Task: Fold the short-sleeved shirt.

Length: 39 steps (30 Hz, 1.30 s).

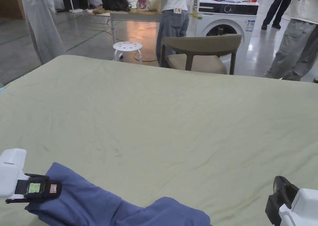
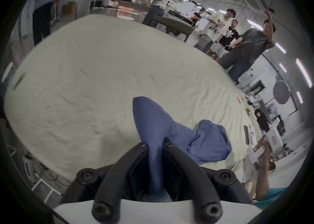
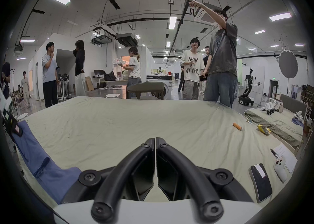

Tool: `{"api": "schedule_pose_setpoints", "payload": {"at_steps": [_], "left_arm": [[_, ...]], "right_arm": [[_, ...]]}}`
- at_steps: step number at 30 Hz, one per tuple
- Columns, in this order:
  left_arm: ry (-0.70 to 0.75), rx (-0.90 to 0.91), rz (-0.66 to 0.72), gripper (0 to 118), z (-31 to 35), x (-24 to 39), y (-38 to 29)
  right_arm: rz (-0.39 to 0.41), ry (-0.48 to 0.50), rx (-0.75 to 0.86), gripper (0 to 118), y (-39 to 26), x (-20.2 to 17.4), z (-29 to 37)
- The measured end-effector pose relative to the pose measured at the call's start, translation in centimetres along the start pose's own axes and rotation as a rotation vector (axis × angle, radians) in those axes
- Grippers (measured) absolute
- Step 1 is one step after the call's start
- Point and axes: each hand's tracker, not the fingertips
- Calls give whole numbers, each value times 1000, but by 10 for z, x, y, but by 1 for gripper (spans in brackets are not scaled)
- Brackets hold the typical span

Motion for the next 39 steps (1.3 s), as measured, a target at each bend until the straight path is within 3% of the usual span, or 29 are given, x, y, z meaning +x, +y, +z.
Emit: {"api": "schedule_pose_setpoints", "payload": {"at_steps": [9, 16, 30, 32, 35, 39], "left_arm": [[73, -56, -237, 9, -12, 112, -14], [0, -115, -347, 9, -44, 173, -26], [-20, -280, -332, 13, -159, 242, -60], [-45, -266, -294, 24, -163, 238, -61], [-154, -229, -206, 57, -152, 225, -59], [-275, -147, -131, 55, -124, 202, -53]], "right_arm": [[-18, 15, -12, 0, -5, -5, -3], [-23, 14, -14, 0, -7, -4, -1], [-40, -4, -34, 0, -14, 3, 2], [-42, -6, -36, 0, -14, 4, 3], [-43, -9, -40, 0, -15, 7, 3], [-45, -15, -43, 0, -16, 11, 4]]}}
